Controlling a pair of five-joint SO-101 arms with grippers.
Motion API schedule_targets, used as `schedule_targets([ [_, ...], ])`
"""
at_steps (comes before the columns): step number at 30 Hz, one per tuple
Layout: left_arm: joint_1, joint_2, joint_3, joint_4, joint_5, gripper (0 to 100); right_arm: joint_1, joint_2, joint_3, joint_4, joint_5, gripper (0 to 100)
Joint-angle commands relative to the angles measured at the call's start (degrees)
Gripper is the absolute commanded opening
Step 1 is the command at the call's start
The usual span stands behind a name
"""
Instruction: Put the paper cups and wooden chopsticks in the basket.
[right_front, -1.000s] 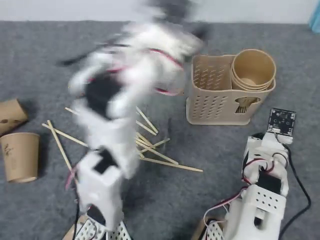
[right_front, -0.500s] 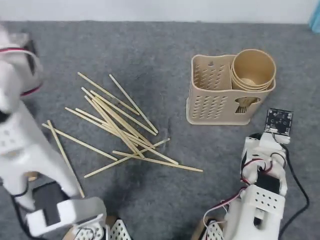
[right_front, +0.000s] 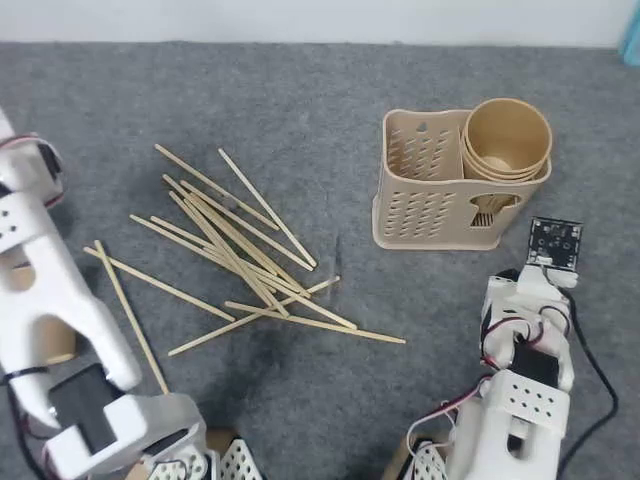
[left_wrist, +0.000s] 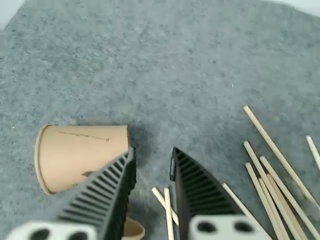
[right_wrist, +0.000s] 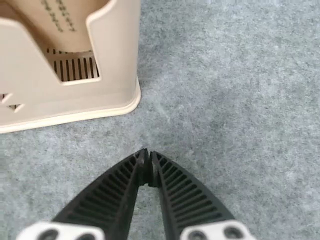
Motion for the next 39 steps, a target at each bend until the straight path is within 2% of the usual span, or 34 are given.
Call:
schedule_targets([
  [1, -2.1, -2.1, 3.6, -2.9, -2.6, 11, -0.2, -1.7, -0.5, 0.4, 1.1, 1.4],
  [5, -3.8, -2.1, 12.8, -7.9, -8.6, 11, -0.2, -1.7, -0.5, 0.4, 1.1, 1.4],
  [11, -6.6, -2.1, 24.5, -17.8, -9.3, 11, -0.2, -1.7, -0.6, 0.5, 1.1, 1.4],
  [16, -9.6, -2.0, 28.6, -19.7, -9.7, 10, -0.2, -1.8, -0.6, 0.7, 1.1, 1.4],
  [20, -11.3, -2.1, 31.0, -19.0, -14.4, 10, -0.2, -1.8, -0.6, 0.7, 1.1, 1.4],
  [24, -14.1, -2.6, 29.8, -10.2, -18.5, 10, -0.2, -1.8, -0.6, 0.7, 1.1, 1.5],
  [33, -19.2, -2.2, 20.0, 22.6, -36.9, 10, -0.2, -1.8, -0.6, 0.4, 1.1, 1.5],
  [36, -22.0, -2.2, 18.4, 28.7, -41.7, 10, -0.2, -1.8, -0.6, 0.3, 1.1, 1.5],
  [39, -25.1, -2.3, 18.2, 30.2, -44.1, 10, -0.2, -1.8, -0.6, 0.3, 1.1, 1.5],
])
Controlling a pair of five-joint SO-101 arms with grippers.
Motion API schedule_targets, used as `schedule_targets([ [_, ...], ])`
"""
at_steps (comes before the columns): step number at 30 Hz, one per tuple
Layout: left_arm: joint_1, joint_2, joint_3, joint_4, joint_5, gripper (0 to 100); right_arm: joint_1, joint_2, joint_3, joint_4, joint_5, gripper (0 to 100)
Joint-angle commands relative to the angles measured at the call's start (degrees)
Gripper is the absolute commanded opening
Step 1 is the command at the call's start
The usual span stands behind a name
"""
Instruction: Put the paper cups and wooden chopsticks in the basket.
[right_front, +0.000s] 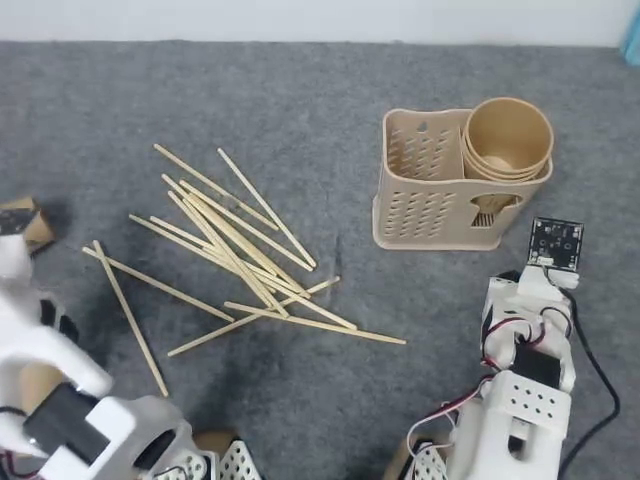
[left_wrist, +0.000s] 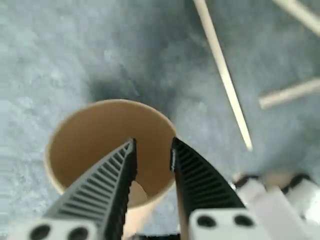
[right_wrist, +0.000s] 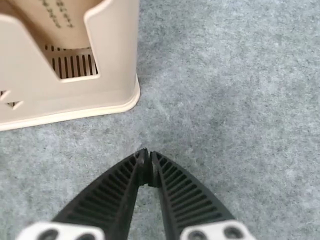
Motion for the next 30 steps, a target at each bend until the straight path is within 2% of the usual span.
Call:
schedule_targets([
  [1, -3.4, -2.0, -2.2, 2.2, -3.5, 10, -0.3, -1.8, -0.6, -0.2, 1.0, 1.6],
  [14, -14.9, -2.5, -6.6, 2.6, -6.9, 10, -0.4, -1.7, -0.6, -1.1, 1.0, 1.6],
  [22, -22.2, -2.5, -7.7, 5.9, -13.3, 10, -1.3, -1.4, -0.5, -1.5, 1.0, 1.6],
  [27, -25.3, -2.5, -7.6, 8.1, -21.5, 10, -1.4, -1.4, -0.5, -1.5, 1.0, 1.6],
  [30, -25.5, -2.5, -7.7, 8.1, -21.7, 10, -1.6, -1.4, -0.4, -1.5, 2.2, 1.6],
])
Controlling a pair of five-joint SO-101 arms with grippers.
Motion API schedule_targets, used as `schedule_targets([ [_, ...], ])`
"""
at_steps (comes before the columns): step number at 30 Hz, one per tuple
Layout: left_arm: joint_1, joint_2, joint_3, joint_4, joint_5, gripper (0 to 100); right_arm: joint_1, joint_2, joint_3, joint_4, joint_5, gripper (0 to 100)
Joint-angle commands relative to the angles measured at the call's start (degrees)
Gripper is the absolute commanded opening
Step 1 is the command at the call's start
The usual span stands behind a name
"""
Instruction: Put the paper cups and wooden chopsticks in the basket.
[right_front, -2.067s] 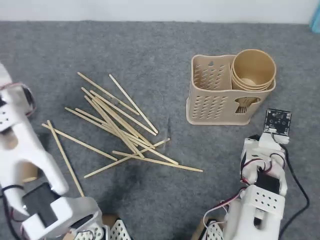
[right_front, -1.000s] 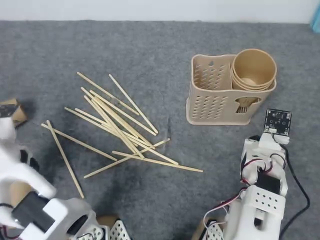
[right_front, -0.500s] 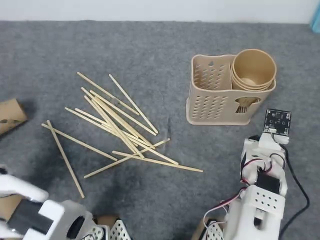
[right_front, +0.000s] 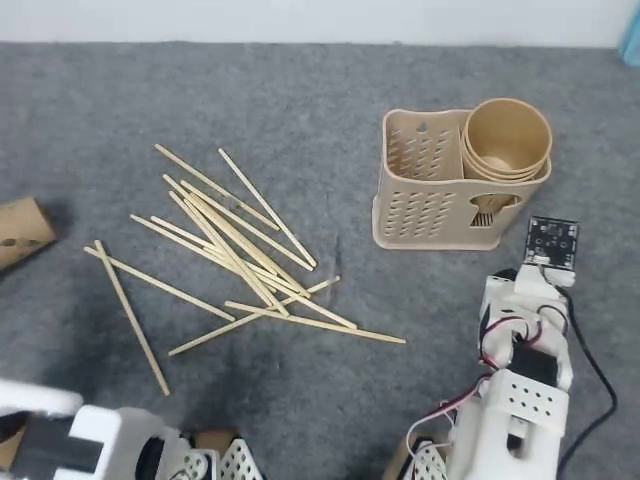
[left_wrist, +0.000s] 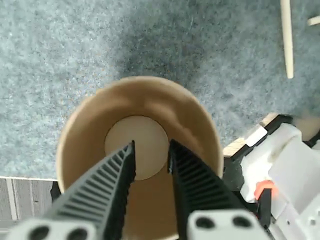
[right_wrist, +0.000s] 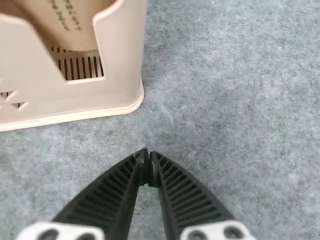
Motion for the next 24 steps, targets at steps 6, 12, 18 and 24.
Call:
schedule_targets([
  [6, -0.4, -2.6, -2.4, 2.3, -6.0, 10, -0.7, -1.4, -0.4, -1.2, 1.8, 1.6],
  [12, -0.2, -2.6, -2.4, 2.3, -6.5, 10, -0.7, -1.4, -0.4, -1.2, 2.0, 1.6],
  [18, -0.7, -7.0, -3.1, 2.4, -6.9, 11, -0.7, -1.3, -0.4, -1.2, 2.0, 1.6],
  [24, -7.1, -16.5, 3.7, 2.4, -19.6, 11, -0.7, -1.3, -0.4, -1.2, 2.0, 1.6],
])
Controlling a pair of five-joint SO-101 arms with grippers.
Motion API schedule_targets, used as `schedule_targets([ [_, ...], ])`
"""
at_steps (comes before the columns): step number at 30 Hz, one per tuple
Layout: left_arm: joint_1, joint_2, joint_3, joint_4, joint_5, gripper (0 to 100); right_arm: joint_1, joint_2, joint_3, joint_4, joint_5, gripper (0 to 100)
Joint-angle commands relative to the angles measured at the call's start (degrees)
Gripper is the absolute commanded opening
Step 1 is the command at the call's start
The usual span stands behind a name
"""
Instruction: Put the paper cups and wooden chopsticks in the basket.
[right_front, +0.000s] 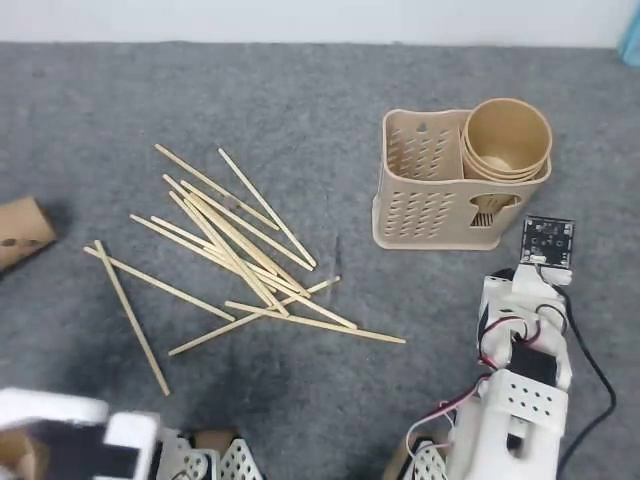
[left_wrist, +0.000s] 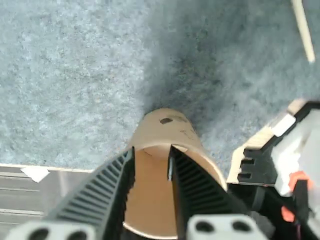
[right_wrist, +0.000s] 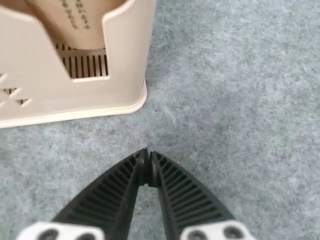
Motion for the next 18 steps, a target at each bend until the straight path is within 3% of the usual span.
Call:
schedule_targets([
  [1, -4.0, -6.7, 3.6, 2.2, -8.5, 11, -0.3, -1.3, -0.4, -1.2, 1.2, 1.6],
  [11, -11.3, -9.8, 8.1, 1.0, -16.2, 11, -0.3, -1.3, -0.4, -1.1, 1.2, 1.6],
  [15, -10.5, -9.8, 14.9, -6.2, -14.9, 11, -0.2, -1.5, -0.4, -0.7, 1.2, 1.5],
  [18, -7.0, -9.8, 21.8, -14.8, -9.6, 10, -0.2, -1.6, -0.4, -0.7, 1.2, 1.4],
])
